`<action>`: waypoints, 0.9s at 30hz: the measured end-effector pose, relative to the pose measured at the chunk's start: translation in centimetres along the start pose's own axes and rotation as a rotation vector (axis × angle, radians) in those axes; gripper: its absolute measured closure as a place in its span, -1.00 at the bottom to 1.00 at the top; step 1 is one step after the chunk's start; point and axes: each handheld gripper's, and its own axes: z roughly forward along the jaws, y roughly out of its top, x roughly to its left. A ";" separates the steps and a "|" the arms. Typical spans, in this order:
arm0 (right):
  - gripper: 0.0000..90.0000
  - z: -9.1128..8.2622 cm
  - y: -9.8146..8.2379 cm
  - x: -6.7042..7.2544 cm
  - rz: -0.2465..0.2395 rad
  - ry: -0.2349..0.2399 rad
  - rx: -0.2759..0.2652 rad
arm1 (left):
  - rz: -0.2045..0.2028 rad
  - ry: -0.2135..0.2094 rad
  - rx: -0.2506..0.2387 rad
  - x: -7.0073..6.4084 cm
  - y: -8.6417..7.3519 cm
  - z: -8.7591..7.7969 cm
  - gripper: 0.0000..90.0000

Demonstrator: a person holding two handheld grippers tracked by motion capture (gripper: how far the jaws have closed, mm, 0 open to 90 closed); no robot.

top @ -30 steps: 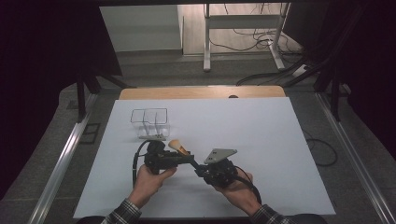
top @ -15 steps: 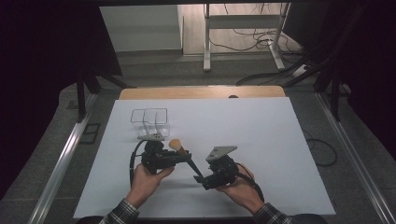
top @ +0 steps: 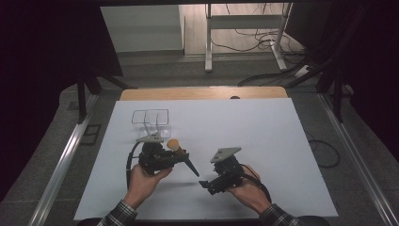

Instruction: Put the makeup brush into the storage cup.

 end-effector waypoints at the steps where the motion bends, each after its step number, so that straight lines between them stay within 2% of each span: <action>1: -0.90 0.0 -0.1 0.0 0.004 -0.001 0.003 | 0.002 0.006 -0.003 0.0 0.0 -0.1 0.62; 10: -0.97 -0.1 -0.4 -0.4 -0.002 0.009 0.023 | 0.010 0.035 0.003 0.3 0.0 -0.7 0.62; 17: -1.00 -0.5 -0.8 -0.7 0.005 0.023 0.033 | 0.035 0.088 0.002 0.2 -0.1 -1.2 0.62; 27: -1.00 -1.4 -1.3 -1.6 0.026 0.006 0.031 | 0.053 0.140 -0.005 0.4 -0.1 -2.1 0.62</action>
